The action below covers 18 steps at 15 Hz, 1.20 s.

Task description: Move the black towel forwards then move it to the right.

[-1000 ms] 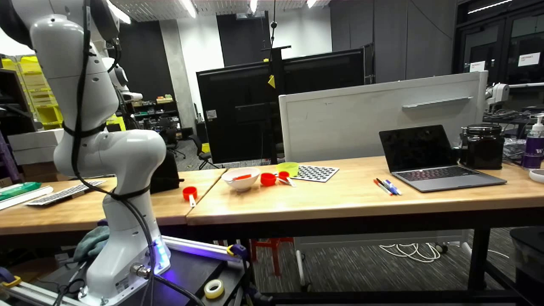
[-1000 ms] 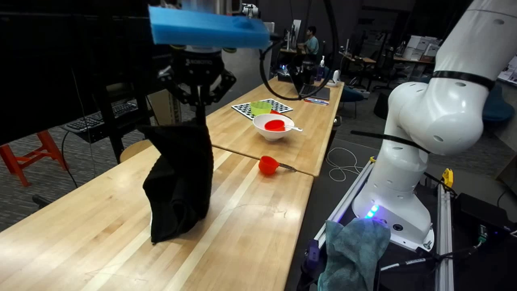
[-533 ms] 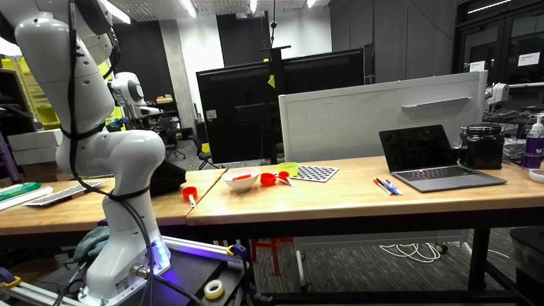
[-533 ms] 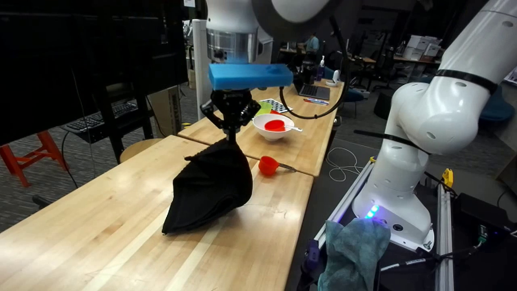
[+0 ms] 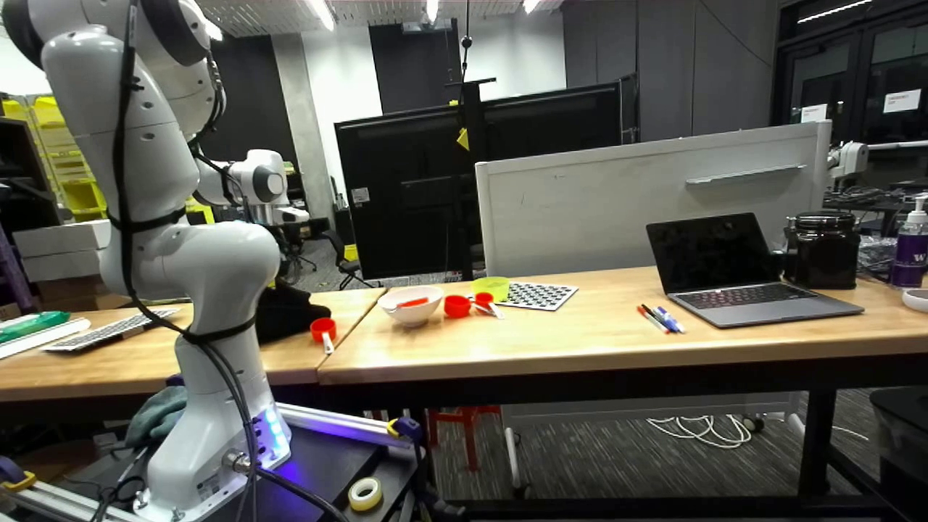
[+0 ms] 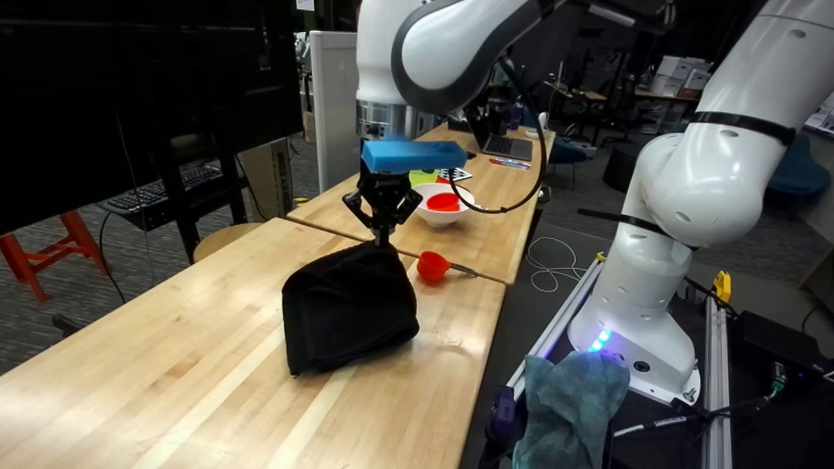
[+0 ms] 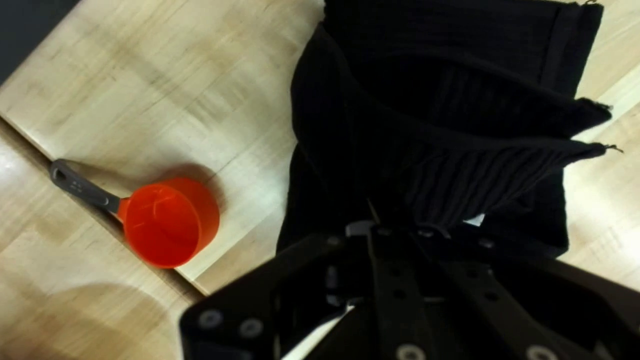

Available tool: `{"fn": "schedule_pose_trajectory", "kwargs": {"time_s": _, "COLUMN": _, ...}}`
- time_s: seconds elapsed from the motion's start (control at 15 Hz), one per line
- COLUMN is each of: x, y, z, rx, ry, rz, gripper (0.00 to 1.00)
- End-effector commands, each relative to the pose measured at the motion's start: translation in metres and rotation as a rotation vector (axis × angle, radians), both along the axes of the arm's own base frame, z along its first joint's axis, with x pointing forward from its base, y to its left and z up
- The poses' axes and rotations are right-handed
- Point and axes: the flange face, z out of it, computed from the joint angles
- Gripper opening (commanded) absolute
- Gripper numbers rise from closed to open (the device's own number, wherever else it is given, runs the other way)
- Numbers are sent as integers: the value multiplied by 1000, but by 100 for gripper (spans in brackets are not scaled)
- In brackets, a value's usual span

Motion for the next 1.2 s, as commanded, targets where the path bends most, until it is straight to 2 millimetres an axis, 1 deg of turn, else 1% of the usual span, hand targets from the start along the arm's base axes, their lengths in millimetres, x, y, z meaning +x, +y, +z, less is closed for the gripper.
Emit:
{"fn": "schedule_pose_trajectory", "kwargs": {"time_s": 0.0, "x": 13, "y": -20, "z": -33, "rx": 47, "ry": 32, "rz": 5, "gripper": 0}}
{"fn": "schedule_pose_trajectory", "kwargs": {"time_s": 0.33, "x": 16, "y": -37, "z": -70, "rx": 86, "ry": 59, "rz": -12, "gripper": 0}}
{"fn": "schedule_pose_trajectory", "kwargs": {"time_s": 0.67, "x": 14, "y": -43, "z": -98, "rx": 93, "ry": 78, "rz": 4, "gripper": 0}}
{"fn": "schedule_pose_trajectory", "kwargs": {"time_s": 0.87, "x": 20, "y": -51, "z": -103, "rx": 80, "ry": 86, "rz": 22, "gripper": 0}}
{"fn": "schedule_pose_trajectory", "kwargs": {"time_s": 1.13, "x": 34, "y": -66, "z": -107, "rx": 87, "ry": 92, "rz": 31, "gripper": 0}}
